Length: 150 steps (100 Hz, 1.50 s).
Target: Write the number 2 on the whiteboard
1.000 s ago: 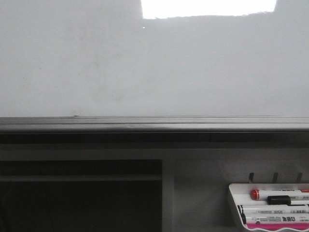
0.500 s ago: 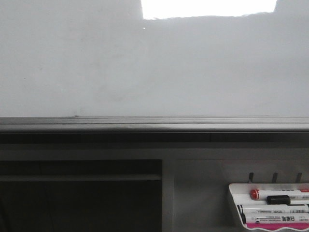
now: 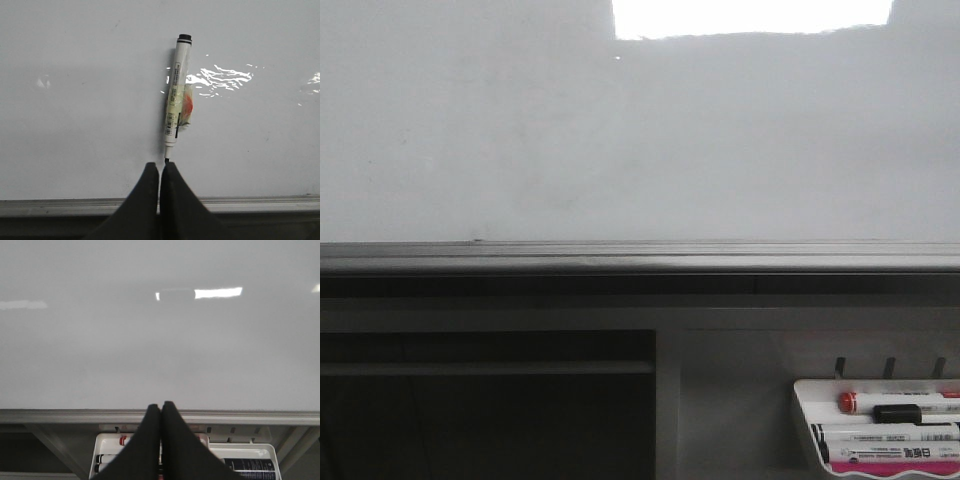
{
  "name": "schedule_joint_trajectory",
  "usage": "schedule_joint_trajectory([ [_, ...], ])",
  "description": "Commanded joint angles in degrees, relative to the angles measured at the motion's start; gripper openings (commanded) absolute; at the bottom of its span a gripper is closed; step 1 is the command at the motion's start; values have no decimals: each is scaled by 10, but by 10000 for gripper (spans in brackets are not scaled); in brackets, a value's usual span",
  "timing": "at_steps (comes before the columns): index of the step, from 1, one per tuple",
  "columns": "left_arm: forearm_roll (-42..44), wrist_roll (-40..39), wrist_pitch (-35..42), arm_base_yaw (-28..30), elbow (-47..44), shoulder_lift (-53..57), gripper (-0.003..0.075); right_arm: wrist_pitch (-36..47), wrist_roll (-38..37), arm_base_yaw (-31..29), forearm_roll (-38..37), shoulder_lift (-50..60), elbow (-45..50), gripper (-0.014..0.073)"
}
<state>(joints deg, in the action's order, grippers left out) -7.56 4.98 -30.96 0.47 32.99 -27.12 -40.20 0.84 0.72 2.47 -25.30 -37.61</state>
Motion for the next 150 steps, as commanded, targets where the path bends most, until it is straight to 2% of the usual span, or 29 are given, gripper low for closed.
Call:
schedule_joint_trajectory([
  [1,-9,-5,45,0,20,-15,-20,24,5,-4,1,-14,-16,-69],
  [9,-4,-5,46,0,19,-23,-15,14,5,-4,1,-18,-16,-34],
  [14,6,-5,46,0,19,-30,17,14,5,-4,1,-22,-16,10],
  [21,16,-4,51,0,19,-41,115,14,5,-4,1,-24,-16,110],
  [30,27,-4,70,0,19,-54,294,14,5,-4,1,-26,-16,267],
  [33,27,-4,77,0,19,-61,356,14,5,-4,1,-26,-16,291],
  [40,27,-4,98,0,19,-78,429,17,5,-4,1,-26,-16,330],
  [52,26,-4,127,0,19,-118,419,24,5,-4,1,-26,-16,330],
  [103,15,-2,123,-6,102,-316,421,27,5,-4,1,-26,-16,330],
  [125,47,-2,134,-50,112,-356,421,27,5,-4,1,-26,-16,330],
  [150,48,-2,158,-50,117,-393,421,27,5,-4,1,-26,-16,330],
])
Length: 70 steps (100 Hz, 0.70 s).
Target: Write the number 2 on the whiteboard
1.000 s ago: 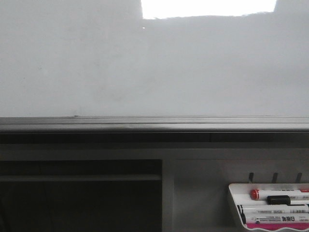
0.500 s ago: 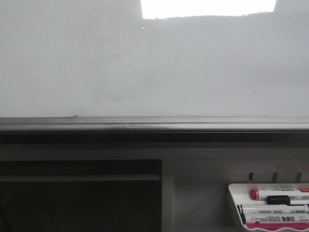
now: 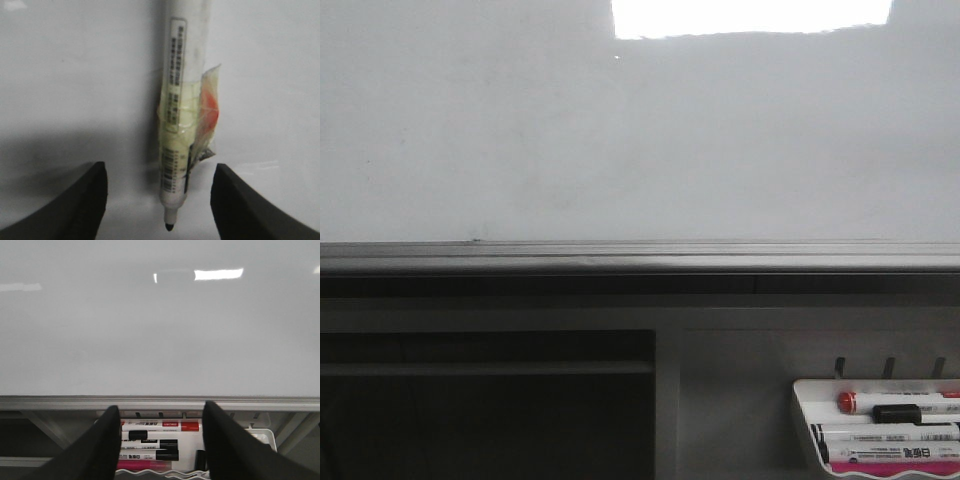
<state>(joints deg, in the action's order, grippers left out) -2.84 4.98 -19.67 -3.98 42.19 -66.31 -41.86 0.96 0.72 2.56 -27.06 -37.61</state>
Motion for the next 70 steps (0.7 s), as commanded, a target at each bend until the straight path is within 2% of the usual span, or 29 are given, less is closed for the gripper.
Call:
schedule_joint_trajectory([
  [1,1,-2,46,-5,25,-2,421,44,4,-4,0,-8,-16,330],
  [16,-3,-2,47,-5,29,-13,393,43,4,-4,0,-8,-16,330],
  [42,-7,-2,65,-5,29,-12,156,43,4,-4,0,-8,-16,330],
  [70,-8,-2,67,-5,29,-12,13,42,4,-4,0,-8,-16,330],
])
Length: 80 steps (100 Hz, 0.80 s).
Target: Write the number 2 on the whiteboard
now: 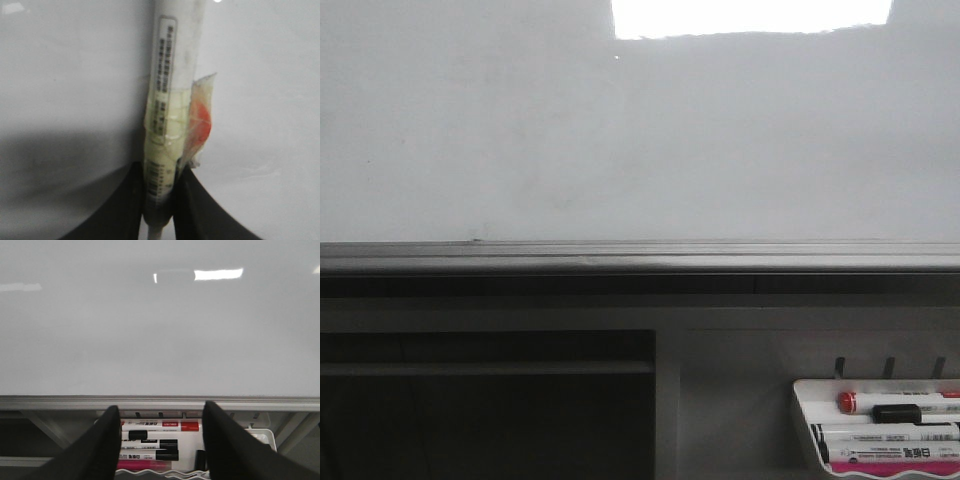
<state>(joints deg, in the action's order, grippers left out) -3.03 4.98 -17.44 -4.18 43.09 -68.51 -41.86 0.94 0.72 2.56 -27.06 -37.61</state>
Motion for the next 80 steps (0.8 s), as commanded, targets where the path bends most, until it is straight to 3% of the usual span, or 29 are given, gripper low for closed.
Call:
schedule_joint_trajectory([
  [1,-6,-2,43,-3,20,10,10,42,4,-4,0,-8,-16,330],
  [16,-9,11,-14,-19,43,14,-20,33,8,-3,28,-20,-26,329],
  [24,-10,47,-80,-52,70,22,-20,19,56,6,78,-39,-37,329],
  [62,-23,176,-309,-285,153,32,-20,-136,288,78,292,-220,-141,330],
  [80,-24,197,-357,-396,173,32,-20,-175,358,150,314,-317,-202,330],
])
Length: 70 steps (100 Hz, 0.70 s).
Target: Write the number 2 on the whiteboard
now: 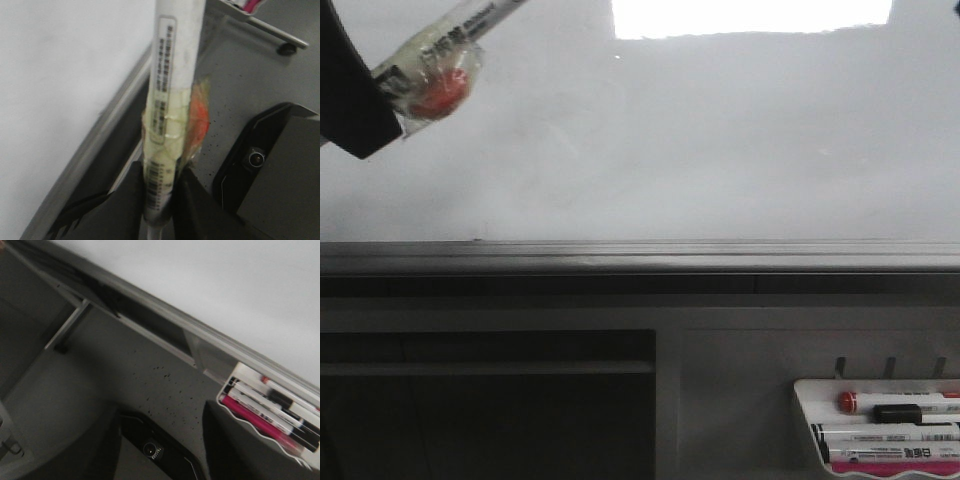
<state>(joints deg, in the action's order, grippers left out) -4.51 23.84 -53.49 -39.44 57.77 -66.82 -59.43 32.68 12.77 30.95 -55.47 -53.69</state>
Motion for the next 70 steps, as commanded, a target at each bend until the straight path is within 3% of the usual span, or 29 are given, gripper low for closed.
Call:
schedule_joint_trajectory([
  [1,-10,9,4,-51,27,15,-20,-2,43,37,30,-36,-46,329],
  [17,-10,15,6,-117,34,14,-20,-40,108,132,30,-112,-103,330],
  [34,-8,19,6,-137,34,14,-20,-41,162,203,25,-167,-159,330],
  [70,-4,19,10,-137,34,14,-20,21,222,252,51,-182,-181,329],
])
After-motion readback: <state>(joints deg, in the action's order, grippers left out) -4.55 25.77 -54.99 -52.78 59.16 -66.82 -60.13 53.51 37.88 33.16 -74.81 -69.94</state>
